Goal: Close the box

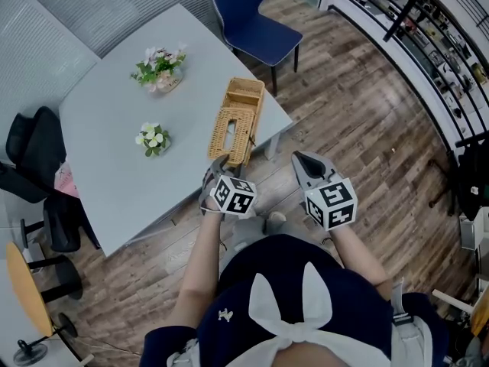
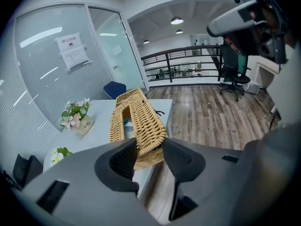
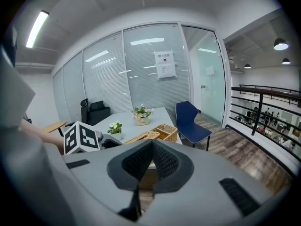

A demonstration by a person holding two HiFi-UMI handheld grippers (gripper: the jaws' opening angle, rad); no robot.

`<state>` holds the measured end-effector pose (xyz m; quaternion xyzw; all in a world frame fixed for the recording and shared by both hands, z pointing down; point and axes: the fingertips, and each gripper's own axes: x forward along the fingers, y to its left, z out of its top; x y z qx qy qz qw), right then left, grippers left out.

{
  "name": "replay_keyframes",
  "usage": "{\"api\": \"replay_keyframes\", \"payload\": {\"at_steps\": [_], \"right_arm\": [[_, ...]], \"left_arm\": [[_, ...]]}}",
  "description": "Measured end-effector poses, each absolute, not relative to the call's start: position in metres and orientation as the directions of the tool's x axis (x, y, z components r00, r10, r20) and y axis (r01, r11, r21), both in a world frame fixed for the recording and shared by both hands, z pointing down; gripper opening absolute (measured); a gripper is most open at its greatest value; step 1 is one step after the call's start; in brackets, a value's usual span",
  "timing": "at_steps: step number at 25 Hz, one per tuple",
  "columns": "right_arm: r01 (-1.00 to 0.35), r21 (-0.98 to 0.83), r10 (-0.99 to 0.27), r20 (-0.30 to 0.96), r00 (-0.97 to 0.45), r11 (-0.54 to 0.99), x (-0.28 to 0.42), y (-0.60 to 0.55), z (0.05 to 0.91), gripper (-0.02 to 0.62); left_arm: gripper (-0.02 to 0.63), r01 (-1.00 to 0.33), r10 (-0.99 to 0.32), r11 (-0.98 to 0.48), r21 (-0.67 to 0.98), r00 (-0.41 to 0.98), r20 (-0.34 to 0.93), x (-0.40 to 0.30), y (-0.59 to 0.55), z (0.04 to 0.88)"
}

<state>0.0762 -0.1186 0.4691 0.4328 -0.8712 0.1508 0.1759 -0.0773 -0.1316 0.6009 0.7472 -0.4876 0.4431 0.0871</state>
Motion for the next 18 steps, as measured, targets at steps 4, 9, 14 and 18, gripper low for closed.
{"api": "replay_keyframes", "payload": {"at_steps": [4, 9, 14, 18], "right_arm": [[-0.810, -0.111, -0.703, 0.439, -0.560, 0.576, 0.077, -0.118, 0.469, 0.006], [-0.813, -0.111, -0.703, 0.445, -0.555, 0.572, 0.078, -0.118, 0.471, 0.006], [-0.815, -0.112, -0.703, 0.449, -0.552, 0.568, 0.080, -0.117, 0.473, 0.006], [-0.812, -0.112, -0.698, 0.451, -0.556, 0.573, 0.077, -0.116, 0.473, 0.006]], "left_arm": [[0.186, -0.799, -0.612, -0.540, -0.265, 0.157, 0.775, -0.072, -0.128, 0.612], [0.204, -0.819, -0.602, -0.529, -0.222, 0.179, 0.778, -0.070, -0.128, 0.618], [0.204, -0.820, -0.610, -0.527, -0.224, 0.181, 0.771, -0.069, -0.128, 0.619], [0.206, -0.827, -0.583, -0.531, -0.184, 0.198, 0.788, -0.069, -0.128, 0.617]]}}
